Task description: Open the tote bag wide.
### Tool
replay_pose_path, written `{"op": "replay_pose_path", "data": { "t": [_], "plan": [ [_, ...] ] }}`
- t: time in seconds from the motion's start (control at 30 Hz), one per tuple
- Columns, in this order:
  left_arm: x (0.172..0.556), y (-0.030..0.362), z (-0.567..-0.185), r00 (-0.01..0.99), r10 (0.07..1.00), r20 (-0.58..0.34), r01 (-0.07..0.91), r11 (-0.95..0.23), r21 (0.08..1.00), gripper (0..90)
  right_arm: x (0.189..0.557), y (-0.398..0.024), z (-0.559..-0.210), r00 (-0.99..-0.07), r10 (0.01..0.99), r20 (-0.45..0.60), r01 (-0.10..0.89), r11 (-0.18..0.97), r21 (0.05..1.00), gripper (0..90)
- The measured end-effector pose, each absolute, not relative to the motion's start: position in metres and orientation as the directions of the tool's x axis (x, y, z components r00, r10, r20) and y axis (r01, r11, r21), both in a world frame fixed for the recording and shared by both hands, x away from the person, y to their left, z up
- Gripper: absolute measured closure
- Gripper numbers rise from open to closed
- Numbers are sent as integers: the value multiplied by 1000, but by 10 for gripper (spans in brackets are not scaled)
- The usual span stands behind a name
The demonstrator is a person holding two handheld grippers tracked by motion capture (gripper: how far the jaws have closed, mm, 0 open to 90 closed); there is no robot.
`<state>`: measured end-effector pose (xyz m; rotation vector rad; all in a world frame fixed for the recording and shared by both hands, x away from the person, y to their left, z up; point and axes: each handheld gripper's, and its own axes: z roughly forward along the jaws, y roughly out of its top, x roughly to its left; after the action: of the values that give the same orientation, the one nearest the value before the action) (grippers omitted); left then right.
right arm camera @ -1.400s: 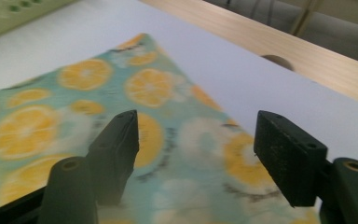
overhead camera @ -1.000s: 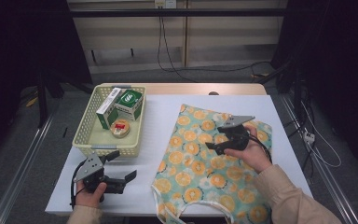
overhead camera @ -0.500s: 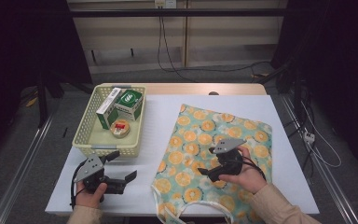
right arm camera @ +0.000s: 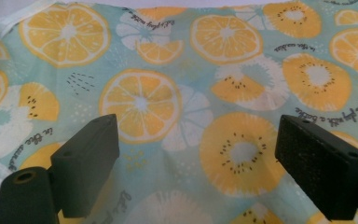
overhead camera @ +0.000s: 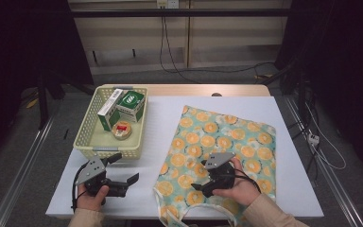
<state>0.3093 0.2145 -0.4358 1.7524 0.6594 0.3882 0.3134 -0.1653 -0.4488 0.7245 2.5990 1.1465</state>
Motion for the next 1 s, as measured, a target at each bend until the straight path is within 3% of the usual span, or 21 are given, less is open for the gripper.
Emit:
{"op": "replay_pose_path", "data": {
  "t": [0.83,0.87,1.0],
  "plan": [
    [309,218,-435,784,616,-81,232,-169,958,23,305,-60,-444,-941,329,77,266,582,768,183],
    [309,218,-435,782,616,-88,235,-162,958,24,304,-57,-447,-944,319,84,267,590,762,212],
    [309,218,-435,780,620,-86,237,-165,957,24,304,-54,-457,-955,287,69,243,632,736,465]
  ]
}}
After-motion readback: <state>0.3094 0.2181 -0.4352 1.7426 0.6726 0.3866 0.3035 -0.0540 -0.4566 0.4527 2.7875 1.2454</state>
